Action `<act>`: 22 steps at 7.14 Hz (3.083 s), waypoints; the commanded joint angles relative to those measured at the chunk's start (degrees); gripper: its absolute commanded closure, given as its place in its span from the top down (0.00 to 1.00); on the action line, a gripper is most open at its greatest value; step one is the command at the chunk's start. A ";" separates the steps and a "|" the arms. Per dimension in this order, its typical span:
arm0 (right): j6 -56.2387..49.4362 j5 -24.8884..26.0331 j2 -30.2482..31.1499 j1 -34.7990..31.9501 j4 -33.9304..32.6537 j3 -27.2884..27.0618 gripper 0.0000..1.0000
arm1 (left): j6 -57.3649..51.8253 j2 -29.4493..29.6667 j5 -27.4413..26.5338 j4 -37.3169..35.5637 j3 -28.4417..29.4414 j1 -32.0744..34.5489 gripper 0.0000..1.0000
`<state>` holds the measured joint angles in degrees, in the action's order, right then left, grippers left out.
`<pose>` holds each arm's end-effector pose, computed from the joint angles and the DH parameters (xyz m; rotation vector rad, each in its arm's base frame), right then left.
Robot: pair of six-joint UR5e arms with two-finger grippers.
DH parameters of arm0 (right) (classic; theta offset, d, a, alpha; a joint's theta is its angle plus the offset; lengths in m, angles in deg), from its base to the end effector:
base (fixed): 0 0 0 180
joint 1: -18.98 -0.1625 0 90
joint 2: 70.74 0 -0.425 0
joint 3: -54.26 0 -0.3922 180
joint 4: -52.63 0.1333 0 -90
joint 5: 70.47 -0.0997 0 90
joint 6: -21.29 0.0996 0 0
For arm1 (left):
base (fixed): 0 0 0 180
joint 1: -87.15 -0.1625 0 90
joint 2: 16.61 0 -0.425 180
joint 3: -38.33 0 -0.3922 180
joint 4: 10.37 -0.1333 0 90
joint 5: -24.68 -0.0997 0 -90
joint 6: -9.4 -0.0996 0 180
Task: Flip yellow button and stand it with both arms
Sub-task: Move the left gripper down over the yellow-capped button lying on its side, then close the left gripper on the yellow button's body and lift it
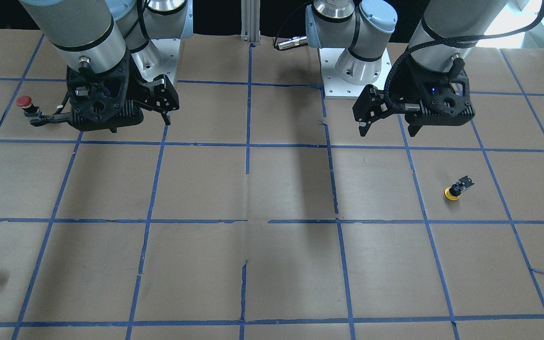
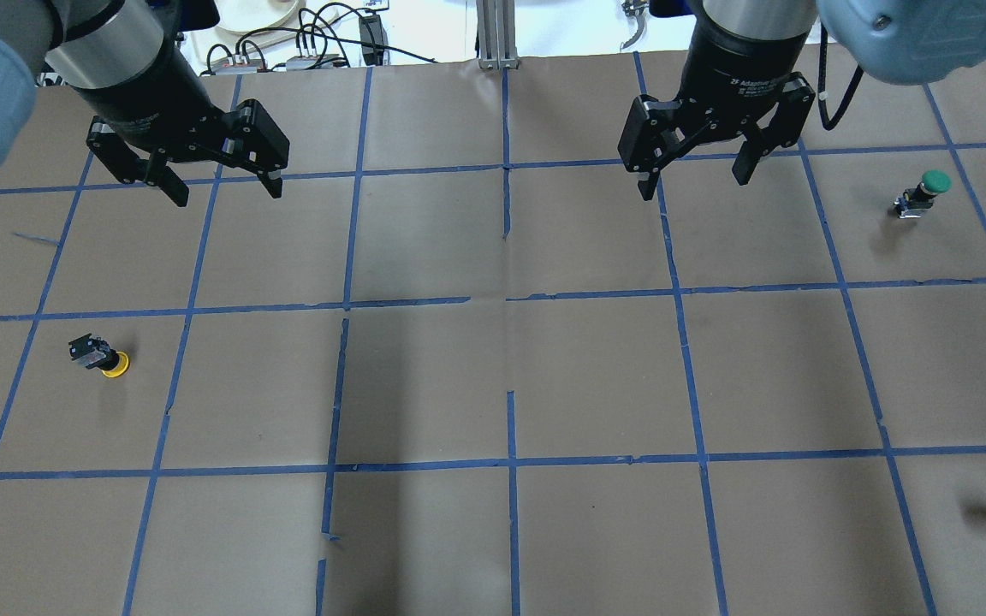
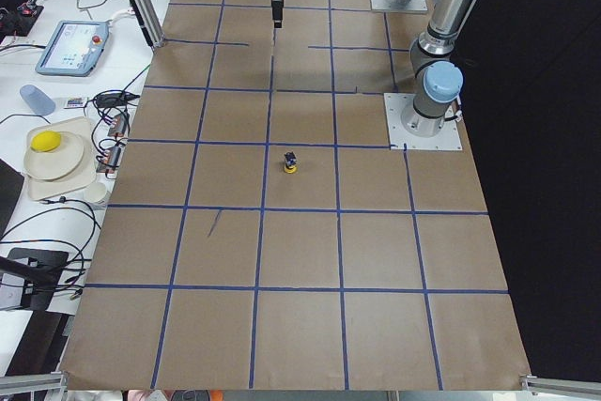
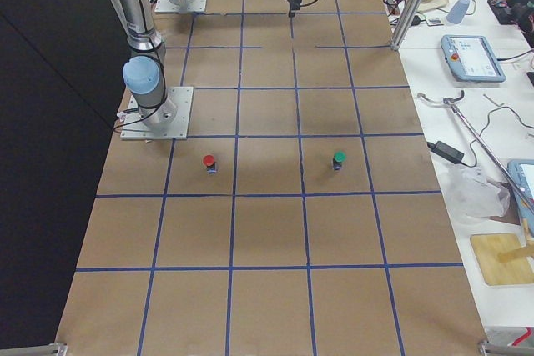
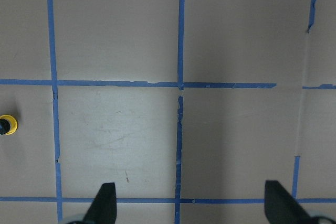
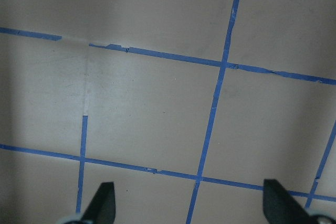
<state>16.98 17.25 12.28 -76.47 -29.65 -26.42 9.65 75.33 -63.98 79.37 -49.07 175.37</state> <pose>0.1873 -0.5180 0.4919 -0.2608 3.0883 0.1462 -0.1198 -0.5118 0.4938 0.0549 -3.1178 0.0255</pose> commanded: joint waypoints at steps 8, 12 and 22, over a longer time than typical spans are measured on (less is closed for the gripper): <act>0.00 0.09 0.04 0.00 0.10 0.00 1.00 | -18.63 0.16 -2.22 -1.57 -5.48 -11.26 1.00; 0.09 -0.17 0.39 0.18 -1.03 0.09 1.00 | -42.56 3.48 -2.31 -21.38 -18.74 -29.46 1.00; 0.09 -0.09 0.65 1.76 -3.33 0.00 1.00 | -45.35 14.31 -1.87 -35.58 -26.06 -35.57 0.93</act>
<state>17.07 17.09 12.95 -74.73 -32.88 -26.39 -36.61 88.81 -65.78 45.03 -74.81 139.80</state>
